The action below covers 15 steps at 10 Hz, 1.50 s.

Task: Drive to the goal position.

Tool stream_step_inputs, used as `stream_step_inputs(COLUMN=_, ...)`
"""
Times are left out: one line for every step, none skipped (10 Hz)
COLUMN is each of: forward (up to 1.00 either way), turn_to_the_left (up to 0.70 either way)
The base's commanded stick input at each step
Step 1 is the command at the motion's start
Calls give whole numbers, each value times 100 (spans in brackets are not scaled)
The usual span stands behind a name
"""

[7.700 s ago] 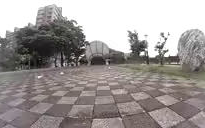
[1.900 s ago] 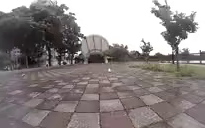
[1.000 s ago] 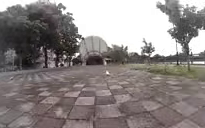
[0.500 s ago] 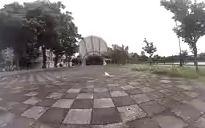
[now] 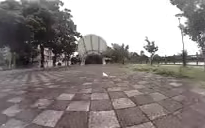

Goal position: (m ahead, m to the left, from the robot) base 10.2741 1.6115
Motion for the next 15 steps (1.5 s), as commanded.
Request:
stream_step_inputs(forward=100, turn_to_the_left=0)
stream_step_inputs(forward=100, turn_to_the_left=0)
stream_step_inputs(forward=100, turn_to_the_left=0)
stream_step_inputs(forward=100, turn_to_the_left=0)
stream_step_inputs(forward=100, turn_to_the_left=0)
stream_step_inputs(forward=100, turn_to_the_left=0)
stream_step_inputs(forward=100, turn_to_the_left=0)
stream_step_inputs(forward=100, turn_to_the_left=0)
stream_step_inputs(forward=100, turn_to_the_left=0)
stream_step_inputs(forward=100, turn_to_the_left=0)
stream_step_inputs(forward=100, turn_to_the_left=0)
stream_step_inputs(forward=100, turn_to_the_left=0)
stream_step_inputs(forward=100, turn_to_the_left=0)
stream_step_inputs(forward=100, turn_to_the_left=7)
stream_step_inputs(forward=100, turn_to_the_left=17)
